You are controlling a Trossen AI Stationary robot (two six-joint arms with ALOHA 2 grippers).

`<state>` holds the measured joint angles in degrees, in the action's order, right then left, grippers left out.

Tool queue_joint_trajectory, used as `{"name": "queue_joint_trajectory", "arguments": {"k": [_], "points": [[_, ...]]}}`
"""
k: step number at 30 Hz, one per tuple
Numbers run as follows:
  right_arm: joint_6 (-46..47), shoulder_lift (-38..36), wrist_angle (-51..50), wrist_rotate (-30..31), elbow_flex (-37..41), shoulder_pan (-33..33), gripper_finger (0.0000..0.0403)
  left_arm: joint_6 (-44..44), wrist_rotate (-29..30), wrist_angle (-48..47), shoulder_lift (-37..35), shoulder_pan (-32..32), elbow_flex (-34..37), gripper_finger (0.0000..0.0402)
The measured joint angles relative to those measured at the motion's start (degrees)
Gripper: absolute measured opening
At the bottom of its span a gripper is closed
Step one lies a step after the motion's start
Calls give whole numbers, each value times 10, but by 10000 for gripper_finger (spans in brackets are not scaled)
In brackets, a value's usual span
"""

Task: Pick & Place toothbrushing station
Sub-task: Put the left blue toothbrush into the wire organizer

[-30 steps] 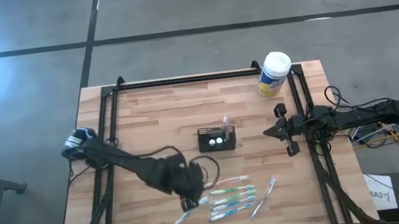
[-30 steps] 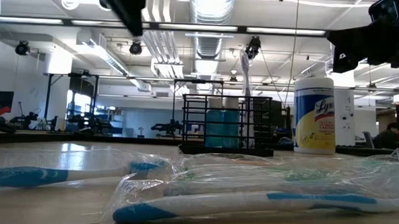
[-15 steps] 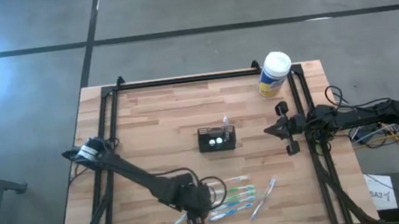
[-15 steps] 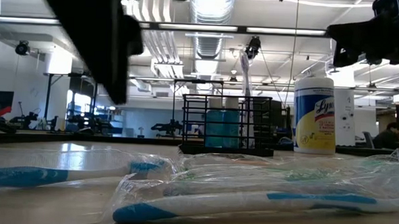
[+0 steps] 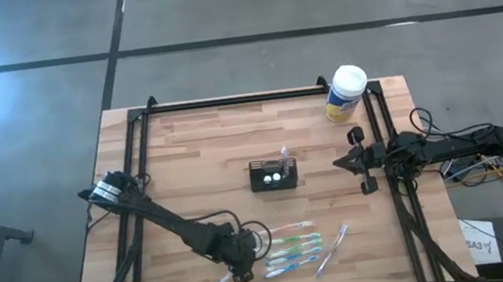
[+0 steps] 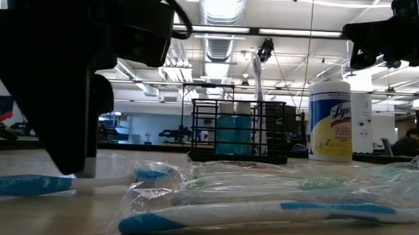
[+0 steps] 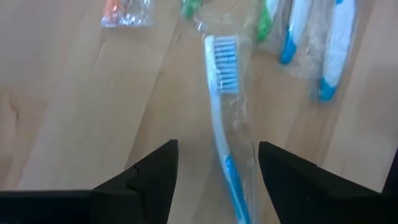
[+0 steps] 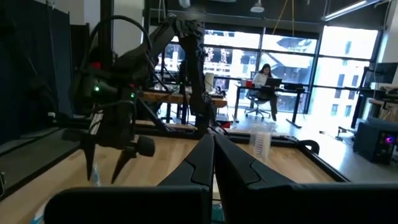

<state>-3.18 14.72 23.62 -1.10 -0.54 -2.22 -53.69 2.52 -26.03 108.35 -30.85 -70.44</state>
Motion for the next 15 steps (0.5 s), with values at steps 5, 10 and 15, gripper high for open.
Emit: {"name": "queue_joint_trajectory", "arguments": {"k": [5,10,15], "points": [[18,0,5,13,0,0,8,9,0,1,13,2,-2,208],[37,3,2,13,0,0,8,10,2,-11,41,3,-14,185],[46,10,2,13,0,0,8,12,6,-47,65,5,-40,137]]}}
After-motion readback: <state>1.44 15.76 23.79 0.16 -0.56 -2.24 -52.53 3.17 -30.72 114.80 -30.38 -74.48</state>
